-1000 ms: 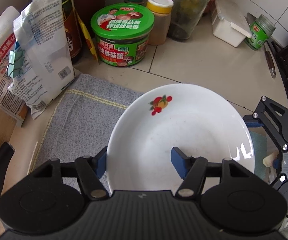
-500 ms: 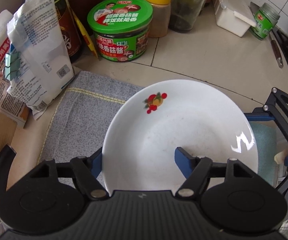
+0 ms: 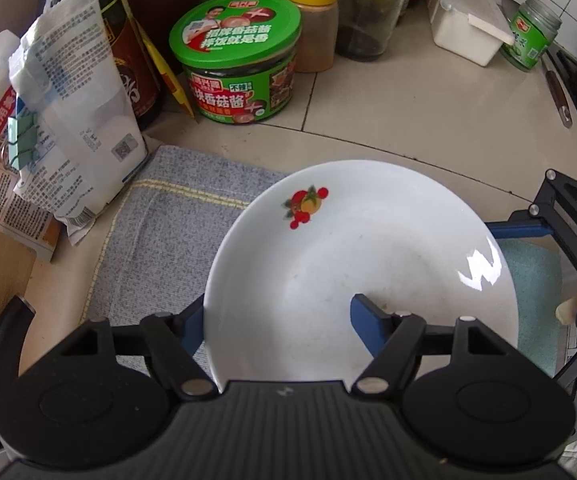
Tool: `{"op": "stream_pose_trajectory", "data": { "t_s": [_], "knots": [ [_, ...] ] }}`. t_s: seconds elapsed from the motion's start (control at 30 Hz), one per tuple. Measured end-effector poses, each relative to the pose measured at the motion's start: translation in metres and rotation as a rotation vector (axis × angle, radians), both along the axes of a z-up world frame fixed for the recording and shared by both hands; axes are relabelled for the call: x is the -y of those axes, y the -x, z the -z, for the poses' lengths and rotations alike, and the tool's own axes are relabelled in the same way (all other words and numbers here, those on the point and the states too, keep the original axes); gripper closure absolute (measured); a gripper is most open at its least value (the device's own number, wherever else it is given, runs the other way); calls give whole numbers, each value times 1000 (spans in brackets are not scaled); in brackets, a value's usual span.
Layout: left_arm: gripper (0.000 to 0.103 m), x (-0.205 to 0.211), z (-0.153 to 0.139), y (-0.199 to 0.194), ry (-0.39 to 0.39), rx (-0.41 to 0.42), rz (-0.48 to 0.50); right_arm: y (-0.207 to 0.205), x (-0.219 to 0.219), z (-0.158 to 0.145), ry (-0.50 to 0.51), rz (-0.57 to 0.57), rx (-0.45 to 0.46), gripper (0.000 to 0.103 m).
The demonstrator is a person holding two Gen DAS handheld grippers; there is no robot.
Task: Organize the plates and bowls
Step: 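Lower the plate onto the stack and open the left tool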
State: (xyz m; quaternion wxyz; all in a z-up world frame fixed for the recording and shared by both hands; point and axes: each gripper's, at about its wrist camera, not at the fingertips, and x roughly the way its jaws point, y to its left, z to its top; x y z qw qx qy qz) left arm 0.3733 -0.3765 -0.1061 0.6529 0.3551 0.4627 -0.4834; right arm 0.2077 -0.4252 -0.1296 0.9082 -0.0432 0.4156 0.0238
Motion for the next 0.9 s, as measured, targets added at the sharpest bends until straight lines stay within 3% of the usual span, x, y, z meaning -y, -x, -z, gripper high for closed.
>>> {"op": "stream_pose_trajectory", "data": {
  "t_s": [0.3, 0.9],
  "knots": [
    [30, 0, -2, 4, -9, 27, 2, 1, 0, 0, -1, 17, -7, 0],
    [29, 0, -1, 1, -7, 5, -20, 8, 0, -5, 24, 2, 2, 0]
  ]
}}
